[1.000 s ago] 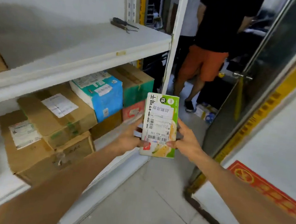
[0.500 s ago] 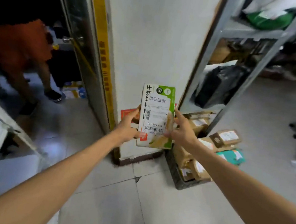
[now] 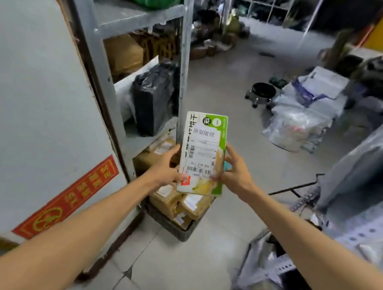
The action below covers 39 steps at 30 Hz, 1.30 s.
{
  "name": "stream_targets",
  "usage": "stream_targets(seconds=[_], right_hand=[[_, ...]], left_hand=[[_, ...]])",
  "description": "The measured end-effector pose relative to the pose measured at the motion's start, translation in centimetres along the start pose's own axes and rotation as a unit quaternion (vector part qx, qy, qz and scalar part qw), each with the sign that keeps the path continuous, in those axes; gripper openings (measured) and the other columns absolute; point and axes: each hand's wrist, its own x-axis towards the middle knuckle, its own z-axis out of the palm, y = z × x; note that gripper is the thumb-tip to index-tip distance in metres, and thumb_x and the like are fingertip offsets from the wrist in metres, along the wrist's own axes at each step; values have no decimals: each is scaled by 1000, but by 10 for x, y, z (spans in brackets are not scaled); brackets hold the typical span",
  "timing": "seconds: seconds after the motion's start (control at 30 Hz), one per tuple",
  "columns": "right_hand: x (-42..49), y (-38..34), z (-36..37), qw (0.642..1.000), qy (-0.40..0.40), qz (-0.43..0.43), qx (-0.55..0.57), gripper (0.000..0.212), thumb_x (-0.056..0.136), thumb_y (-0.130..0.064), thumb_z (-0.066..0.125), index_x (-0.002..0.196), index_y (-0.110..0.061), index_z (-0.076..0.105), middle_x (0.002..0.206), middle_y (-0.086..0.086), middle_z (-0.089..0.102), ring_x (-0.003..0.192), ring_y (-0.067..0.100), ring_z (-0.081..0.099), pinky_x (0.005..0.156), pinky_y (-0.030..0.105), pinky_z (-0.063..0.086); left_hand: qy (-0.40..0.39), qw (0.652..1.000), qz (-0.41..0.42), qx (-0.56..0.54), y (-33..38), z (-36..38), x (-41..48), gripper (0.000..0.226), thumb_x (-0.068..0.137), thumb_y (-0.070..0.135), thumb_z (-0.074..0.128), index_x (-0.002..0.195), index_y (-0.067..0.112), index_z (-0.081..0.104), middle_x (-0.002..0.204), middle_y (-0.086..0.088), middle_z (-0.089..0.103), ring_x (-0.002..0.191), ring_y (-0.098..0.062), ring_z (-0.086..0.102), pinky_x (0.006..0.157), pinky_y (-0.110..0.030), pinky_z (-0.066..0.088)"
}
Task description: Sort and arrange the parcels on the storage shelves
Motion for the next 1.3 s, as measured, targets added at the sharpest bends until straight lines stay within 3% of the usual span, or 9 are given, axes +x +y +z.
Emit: stream_targets(seconds=[0.17, 0.33, 0.47, 0.53, 0.63, 0.8, 1.03, 1.2, 1.3], right_hand=[[50, 17, -18, 997, 51, 51, 28, 93, 70, 15, 71, 146, -25, 35, 126, 6, 55, 114, 20, 58, 80, 47, 59], [131, 38, -15, 990, 107, 91, 33, 96, 69, 13, 72, 147, -25, 33, 123, 1, 57, 113, 16, 57, 84, 48, 57], [193, 52, 5, 981, 137, 134, 36, 95, 68, 7, 75, 147, -28, 32, 131, 3, 54, 117, 18, 55, 79, 49, 59], [221, 58, 17, 978, 137, 152, 31, 98, 65, 1, 77, 147, -29, 32, 132, 3, 54, 120, 20, 54, 80, 51, 58], [256, 70, 32, 973, 135, 182, 36, 96, 70, 6, 75, 148, -29, 31, 130, 2, 53, 119, 20, 55, 81, 50, 58], [302, 109, 54, 965, 116, 227, 55, 100, 72, 8, 74, 149, -37, 28, 129, -5, 53, 112, 17, 60, 83, 45, 58], [332, 222, 108, 953, 81, 282, 75, 102, 70, 10, 73, 151, -29, 26, 132, 2, 56, 116, 18, 59, 88, 47, 56], [346, 293, 143, 948, 78, 293, 92, 99, 66, 4, 73, 148, -32, 32, 130, -5, 58, 114, 12, 57, 89, 47, 55], [356, 321, 155, 944, 79, 306, 97, 94, 70, 10, 72, 136, -45, 34, 123, -11, 58, 117, 16, 57, 92, 46, 54]], left_hand=[[-61, 997, 21, 50, 19, 2, 72, 91, 79, -15, 65, 152, 20, 24, 140, 3, 46, 115, -9, 48, 67, -3, 42], [-117, 992, 5, 55, 17, -18, 176, 91, 79, -19, 63, 150, 23, 27, 134, 1, 51, 109, -9, 51, 72, -15, 54], [-166, 984, -31, 63, 8, -47, 250, 97, 77, -15, 67, 151, 31, 24, 137, 1, 53, 117, -21, 57, 92, -44, 54], [-172, 981, -49, 68, -1, -60, 279, 95, 78, -17, 66, 151, 28, 26, 126, 12, 54, 115, -17, 55, 91, -39, 54], [-180, 979, -61, 71, -19, -75, 321, 95, 76, -17, 67, 149, 30, 29, 128, 1, 57, 119, -21, 55, 89, -39, 55], [-178, 975, -109, 71, -61, -85, 369, 91, 78, -21, 62, 149, 26, 28, 125, 5, 50, 102, -2, 49, 59, -9, 50], [-164, 963, -193, 95, -172, -79, 416, 96, 77, -20, 64, 151, 29, 25, 133, -5, 52, 118, -18, 54, 80, -25, 53], [-155, 952, -240, 114, -240, -70, 442, 94, 79, -20, 61, 150, 32, 26, 123, 2, 52, 100, -16, 59, 58, -11, 50], [-160, 946, -252, 126, -270, -68, 459, 95, 79, -18, 63, 150, 33, 26, 125, 1, 55, 101, -14, 59, 67, -16, 52]])
